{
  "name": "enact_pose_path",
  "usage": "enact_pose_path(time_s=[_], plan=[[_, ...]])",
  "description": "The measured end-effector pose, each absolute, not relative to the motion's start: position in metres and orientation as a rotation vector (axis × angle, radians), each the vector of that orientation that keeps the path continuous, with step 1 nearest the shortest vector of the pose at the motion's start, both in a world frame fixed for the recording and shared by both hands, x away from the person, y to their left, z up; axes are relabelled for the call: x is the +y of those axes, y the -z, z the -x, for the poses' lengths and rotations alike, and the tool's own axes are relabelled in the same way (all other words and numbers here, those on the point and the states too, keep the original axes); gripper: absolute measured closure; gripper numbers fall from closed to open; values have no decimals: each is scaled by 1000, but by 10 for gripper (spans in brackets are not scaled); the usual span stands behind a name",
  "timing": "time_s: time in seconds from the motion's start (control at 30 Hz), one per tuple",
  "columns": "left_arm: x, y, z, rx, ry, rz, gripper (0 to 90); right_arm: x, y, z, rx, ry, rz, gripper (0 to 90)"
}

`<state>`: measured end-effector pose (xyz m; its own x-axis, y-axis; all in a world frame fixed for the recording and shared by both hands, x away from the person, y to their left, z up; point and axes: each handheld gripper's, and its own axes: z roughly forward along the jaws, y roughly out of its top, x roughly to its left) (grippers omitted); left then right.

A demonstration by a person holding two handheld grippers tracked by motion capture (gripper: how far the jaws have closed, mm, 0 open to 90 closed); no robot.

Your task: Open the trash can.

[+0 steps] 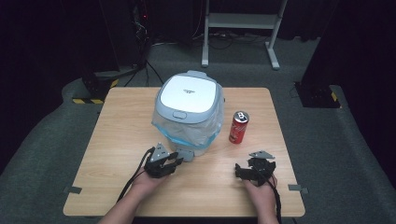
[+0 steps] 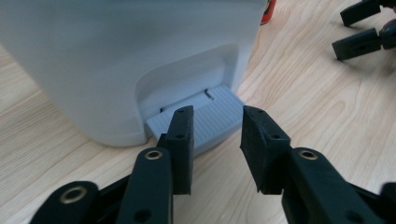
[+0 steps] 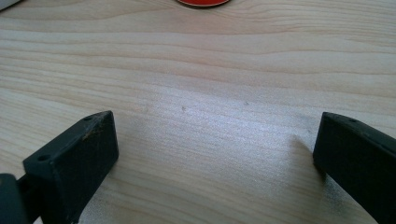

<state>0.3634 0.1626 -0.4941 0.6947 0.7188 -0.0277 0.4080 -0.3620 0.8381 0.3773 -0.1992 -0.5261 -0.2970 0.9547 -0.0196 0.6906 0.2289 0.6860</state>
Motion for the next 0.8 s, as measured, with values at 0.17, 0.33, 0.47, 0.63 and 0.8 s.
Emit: enact_pose_path(time_s=[0.17,0.33,0.47,0.63,0.8], plan=[[153,498,-370,849,-449,-2022,698,-199,526,-377,2073,-805,-1504,0],[148,504,-375,848,-478,-2017,650,-198,526,-377,2074,-808,-1516,0],[147,508,-377,852,-486,-1996,611,-198,526,-377,2075,-808,-1515,0],[148,512,-380,858,-471,-1968,608,-198,526,-377,2081,-808,-1509,0],[151,519,-378,869,-492,-1914,597,-198,526,-376,2080,-809,-1506,0]])
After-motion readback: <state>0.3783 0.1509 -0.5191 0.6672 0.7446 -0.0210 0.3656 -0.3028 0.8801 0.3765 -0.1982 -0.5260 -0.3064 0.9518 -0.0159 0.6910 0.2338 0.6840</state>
